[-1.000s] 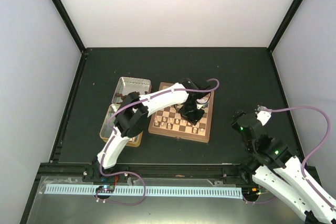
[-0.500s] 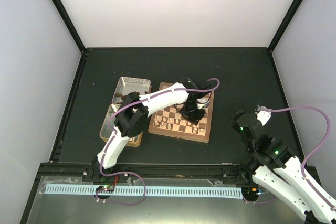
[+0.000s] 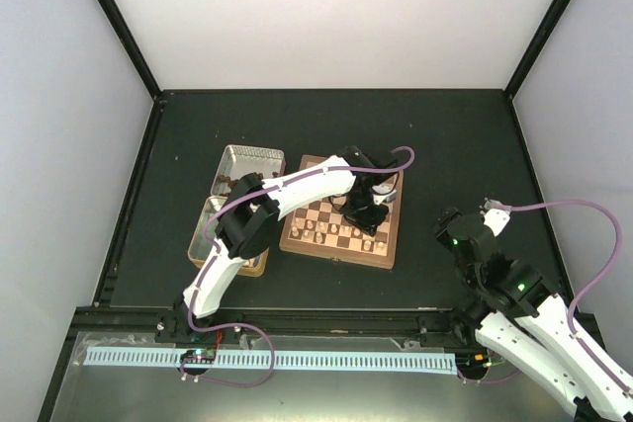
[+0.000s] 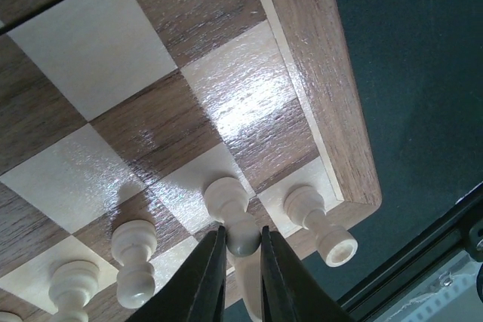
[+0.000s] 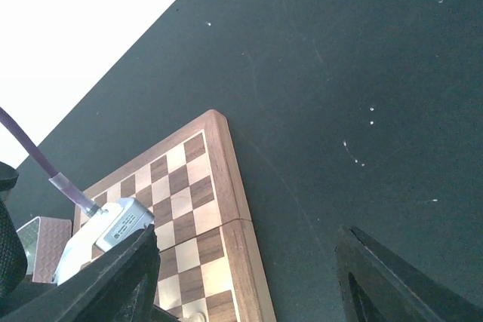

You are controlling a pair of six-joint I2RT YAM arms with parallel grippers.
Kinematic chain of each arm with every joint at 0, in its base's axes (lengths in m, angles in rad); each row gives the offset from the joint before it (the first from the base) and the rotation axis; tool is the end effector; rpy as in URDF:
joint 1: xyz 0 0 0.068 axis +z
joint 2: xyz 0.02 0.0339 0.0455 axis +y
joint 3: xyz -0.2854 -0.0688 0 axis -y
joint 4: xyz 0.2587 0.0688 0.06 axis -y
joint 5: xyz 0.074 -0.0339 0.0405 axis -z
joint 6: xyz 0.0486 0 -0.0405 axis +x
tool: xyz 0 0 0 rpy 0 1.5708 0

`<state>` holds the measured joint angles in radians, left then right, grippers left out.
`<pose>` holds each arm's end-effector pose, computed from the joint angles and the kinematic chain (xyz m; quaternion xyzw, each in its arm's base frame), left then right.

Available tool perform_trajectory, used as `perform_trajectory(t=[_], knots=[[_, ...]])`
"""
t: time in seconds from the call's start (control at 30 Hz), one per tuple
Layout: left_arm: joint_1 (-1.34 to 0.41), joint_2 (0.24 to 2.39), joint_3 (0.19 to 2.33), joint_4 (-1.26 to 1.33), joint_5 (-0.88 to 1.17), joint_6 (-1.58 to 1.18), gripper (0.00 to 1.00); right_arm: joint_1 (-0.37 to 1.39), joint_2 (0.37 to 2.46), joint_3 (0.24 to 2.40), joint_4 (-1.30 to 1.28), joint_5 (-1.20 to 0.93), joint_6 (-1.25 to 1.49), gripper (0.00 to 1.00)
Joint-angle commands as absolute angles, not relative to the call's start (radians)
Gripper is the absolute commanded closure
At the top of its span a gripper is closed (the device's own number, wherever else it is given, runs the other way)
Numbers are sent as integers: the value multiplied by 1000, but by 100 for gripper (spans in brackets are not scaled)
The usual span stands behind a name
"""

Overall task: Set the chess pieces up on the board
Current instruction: Place the chess piece on the chessboard.

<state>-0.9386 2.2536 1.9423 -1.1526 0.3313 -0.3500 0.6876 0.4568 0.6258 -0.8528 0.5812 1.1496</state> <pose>0.2694 -0.3946 0.1935 -0.2941 -0.9400 0.1633 0.0568 0.0924 0.0413 0.2696 0.3178 0.8142 0.1697 0.4552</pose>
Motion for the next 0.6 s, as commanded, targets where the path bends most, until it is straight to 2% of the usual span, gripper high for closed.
perform_trajectory(t=[0.0, 0.33, 0.57], knots=[[-948, 2243, 1970, -1126, 360, -363, 83, 684, 451, 621, -842, 591, 1144, 35], [-935, 2188, 1952, -1129, 301, -372, 76, 684, 452, 628, -831, 579, 1135, 35], [-886, 1982, 1839, -1017, 259, -393, 69, 684, 458, 639, -813, 574, 1120, 35]])
